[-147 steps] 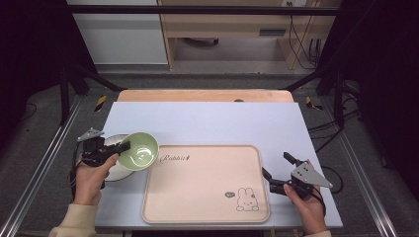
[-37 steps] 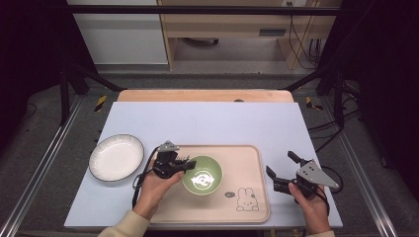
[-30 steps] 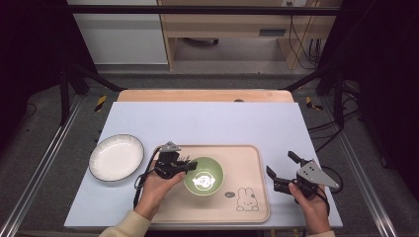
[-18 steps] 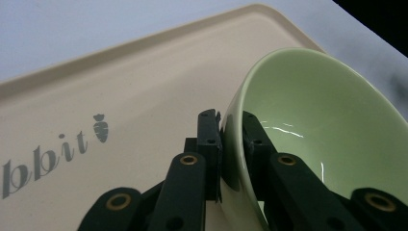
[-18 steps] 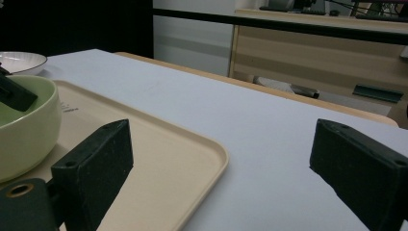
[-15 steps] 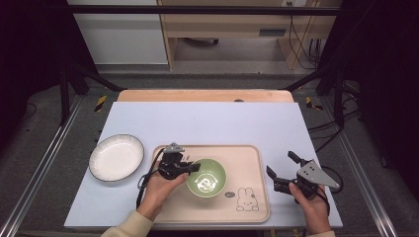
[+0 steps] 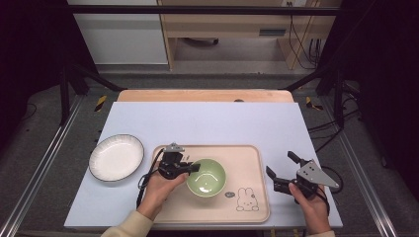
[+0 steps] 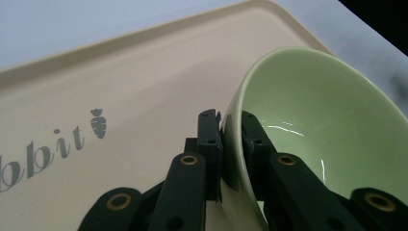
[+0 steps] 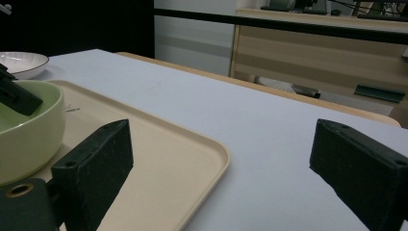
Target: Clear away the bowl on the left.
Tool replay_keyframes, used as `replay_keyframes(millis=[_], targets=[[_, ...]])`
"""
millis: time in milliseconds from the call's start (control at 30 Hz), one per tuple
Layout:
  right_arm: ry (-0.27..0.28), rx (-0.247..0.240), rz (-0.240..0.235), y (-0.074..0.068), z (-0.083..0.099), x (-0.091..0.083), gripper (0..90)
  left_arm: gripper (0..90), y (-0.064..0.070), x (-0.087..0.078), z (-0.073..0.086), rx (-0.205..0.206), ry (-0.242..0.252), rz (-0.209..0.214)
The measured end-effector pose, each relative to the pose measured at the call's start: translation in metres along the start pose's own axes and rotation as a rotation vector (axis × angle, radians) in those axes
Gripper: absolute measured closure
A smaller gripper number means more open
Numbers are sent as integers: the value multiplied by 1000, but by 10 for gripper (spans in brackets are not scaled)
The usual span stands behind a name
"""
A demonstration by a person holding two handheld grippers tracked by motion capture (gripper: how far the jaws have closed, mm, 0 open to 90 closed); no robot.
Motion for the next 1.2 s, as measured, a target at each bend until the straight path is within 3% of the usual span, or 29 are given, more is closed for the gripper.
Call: replay_keyframes(millis=[467,1200], targets=[[-2,3,-6,-2,1,1,79,817,-2,1,1,-15,-14,5],[-6,7,8,2,3,-6,79,819,-2,5,-1,55,-7,-22]])
Point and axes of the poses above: each handheld gripper's, and its own axes: x roughly forward along the jaws, z roughly out of its underside, y roughly to its right, the point moved 7 cm from there along x, roughly forward along the jaws, and after that the axes turned 12 degrees about y, right-handed, at the moved point
